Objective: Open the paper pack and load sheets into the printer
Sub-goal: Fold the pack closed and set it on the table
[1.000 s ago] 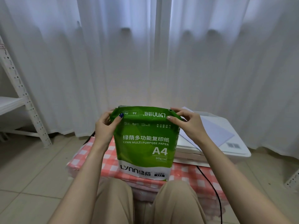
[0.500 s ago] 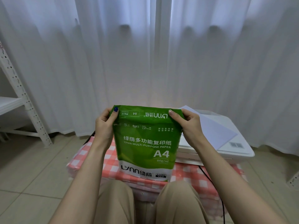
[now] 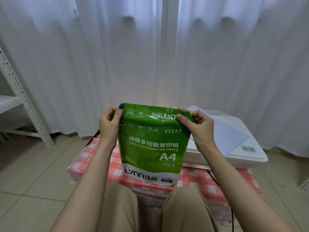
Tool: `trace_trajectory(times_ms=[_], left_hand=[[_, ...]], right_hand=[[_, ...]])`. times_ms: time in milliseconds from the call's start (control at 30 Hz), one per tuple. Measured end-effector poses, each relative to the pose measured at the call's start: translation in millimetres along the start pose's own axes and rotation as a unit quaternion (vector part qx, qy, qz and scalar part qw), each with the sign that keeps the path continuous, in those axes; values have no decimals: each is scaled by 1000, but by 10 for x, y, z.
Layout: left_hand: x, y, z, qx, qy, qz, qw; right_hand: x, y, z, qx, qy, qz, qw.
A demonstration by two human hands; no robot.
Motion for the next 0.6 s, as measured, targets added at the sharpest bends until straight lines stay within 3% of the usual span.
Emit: trace_trajectory(times_ms=[200, 433, 600], left_hand=[[18, 5, -72, 2, 13, -9, 1000], [24, 2, -141, -5, -17, 11, 1000], [36, -17, -184, -5, -48, 26, 998]], right_hand=[[-55, 27, 81, 13, -1, 16, 1000], [151, 25, 110, 36, 88, 69, 993], [211, -17, 131, 0, 181, 51, 982]])
Point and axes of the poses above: each hand's wrist, its own y-axis away from the middle knuckle, its own x-axis out of the palm, z = x × y, the point moved 5 cm from there along -y, towards the middle knuckle, and after that the axes turned 10 degrees about -z, right-handed, at the moved point
